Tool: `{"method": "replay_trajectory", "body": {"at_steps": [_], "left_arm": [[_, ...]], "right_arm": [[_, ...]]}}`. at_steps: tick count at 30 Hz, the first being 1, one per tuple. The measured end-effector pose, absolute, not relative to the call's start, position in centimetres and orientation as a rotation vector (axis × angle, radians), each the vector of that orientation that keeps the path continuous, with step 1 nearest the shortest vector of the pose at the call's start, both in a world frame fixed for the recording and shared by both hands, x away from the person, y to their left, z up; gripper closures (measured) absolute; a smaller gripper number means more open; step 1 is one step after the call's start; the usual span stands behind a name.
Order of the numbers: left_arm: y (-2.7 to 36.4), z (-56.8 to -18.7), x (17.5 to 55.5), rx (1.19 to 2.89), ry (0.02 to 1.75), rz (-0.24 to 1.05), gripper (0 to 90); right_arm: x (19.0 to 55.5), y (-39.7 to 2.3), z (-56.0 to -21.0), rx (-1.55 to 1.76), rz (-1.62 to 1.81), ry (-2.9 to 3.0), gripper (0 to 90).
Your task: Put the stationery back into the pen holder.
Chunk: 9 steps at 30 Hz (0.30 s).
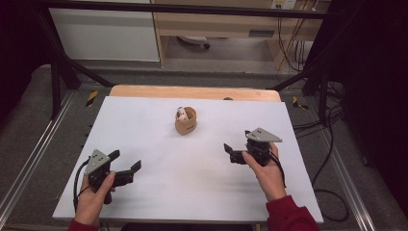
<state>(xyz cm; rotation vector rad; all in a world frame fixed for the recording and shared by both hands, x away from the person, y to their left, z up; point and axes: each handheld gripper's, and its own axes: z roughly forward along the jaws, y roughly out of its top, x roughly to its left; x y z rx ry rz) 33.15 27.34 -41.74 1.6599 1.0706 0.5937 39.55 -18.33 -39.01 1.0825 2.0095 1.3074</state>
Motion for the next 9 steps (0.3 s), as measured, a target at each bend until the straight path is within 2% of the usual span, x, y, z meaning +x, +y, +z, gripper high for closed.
{"method": "replay_trajectory", "body": {"at_steps": [9], "left_arm": [[28.1,-41.7,32.4,1.648,1.080,0.571,6.1]], "right_arm": [[35.6,-23.2,-43.0,1.241,1.224,1.933,4.7]]}}
